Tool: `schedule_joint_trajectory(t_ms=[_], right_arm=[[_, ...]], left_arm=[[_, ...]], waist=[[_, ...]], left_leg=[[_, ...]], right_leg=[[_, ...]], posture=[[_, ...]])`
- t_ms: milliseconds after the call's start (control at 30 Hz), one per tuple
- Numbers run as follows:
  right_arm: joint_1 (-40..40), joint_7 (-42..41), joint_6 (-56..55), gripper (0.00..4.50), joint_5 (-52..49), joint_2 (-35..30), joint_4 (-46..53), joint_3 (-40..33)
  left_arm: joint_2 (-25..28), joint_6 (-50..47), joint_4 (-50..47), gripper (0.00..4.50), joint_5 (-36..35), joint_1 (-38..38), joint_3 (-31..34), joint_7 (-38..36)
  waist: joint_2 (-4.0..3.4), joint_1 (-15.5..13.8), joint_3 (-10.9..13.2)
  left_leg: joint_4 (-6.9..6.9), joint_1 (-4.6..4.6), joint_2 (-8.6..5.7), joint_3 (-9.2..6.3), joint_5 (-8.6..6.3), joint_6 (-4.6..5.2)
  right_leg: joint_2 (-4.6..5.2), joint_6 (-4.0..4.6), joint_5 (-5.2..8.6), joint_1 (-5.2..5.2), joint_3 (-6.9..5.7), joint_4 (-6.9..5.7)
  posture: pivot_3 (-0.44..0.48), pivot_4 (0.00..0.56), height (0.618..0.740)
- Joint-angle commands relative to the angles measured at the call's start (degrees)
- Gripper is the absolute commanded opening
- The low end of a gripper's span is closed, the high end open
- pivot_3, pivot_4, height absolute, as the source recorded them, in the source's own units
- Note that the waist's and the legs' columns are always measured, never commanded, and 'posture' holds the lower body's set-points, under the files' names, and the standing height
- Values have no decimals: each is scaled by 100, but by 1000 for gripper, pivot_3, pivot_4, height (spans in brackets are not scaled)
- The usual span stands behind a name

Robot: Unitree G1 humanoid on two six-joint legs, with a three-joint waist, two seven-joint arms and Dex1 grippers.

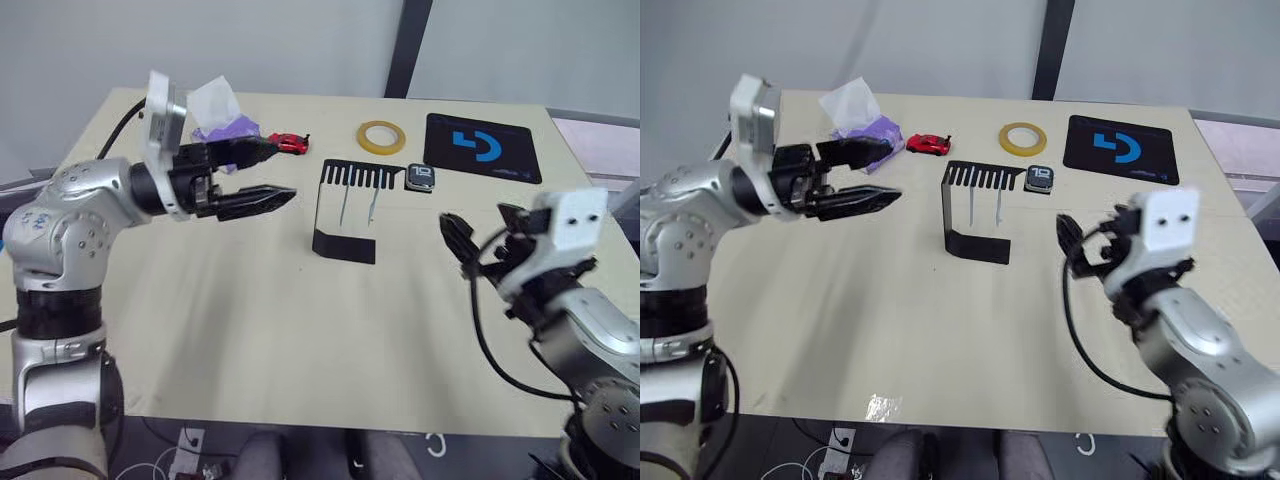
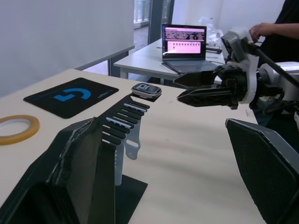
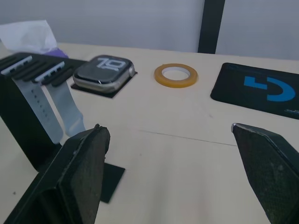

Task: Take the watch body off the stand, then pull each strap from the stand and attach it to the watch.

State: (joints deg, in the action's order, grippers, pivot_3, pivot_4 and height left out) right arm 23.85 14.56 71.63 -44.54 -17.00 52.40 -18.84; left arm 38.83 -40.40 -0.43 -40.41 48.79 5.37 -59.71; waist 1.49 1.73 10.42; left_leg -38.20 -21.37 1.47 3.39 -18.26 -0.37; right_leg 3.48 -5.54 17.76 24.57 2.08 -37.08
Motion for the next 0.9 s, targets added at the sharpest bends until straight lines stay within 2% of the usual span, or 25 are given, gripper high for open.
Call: schedule_joint_trajectory(t_ms=[33,500,900], right_arm=[[513,520,458,4500,-121,313,693,276],[1382,1103,1189,4500,376,932,696,514],[1881,922,1550,4500,1008,1199,513,498]], left_arm=[[-120,328,74,4483,139,188,-142,-241],[-444,634,282,4483,408,324,-302,-329],[-556,647,228,4483,453,408,-320,-285]], waist=[[-1,-2,1],[-2,16,1],[-2,15,1]], left_leg=[[1,-7,0,-2,1,0],[-5,-26,1,-6,-3,17],[-1,-28,0,-13,-11,35]], right_leg=[[1,0,0,7,0,-7],[3,-1,0,16,-1,-24],[4,0,0,18,-6,-21]], posture=[[0,150,738],[0,150,738],[0,150,738]])
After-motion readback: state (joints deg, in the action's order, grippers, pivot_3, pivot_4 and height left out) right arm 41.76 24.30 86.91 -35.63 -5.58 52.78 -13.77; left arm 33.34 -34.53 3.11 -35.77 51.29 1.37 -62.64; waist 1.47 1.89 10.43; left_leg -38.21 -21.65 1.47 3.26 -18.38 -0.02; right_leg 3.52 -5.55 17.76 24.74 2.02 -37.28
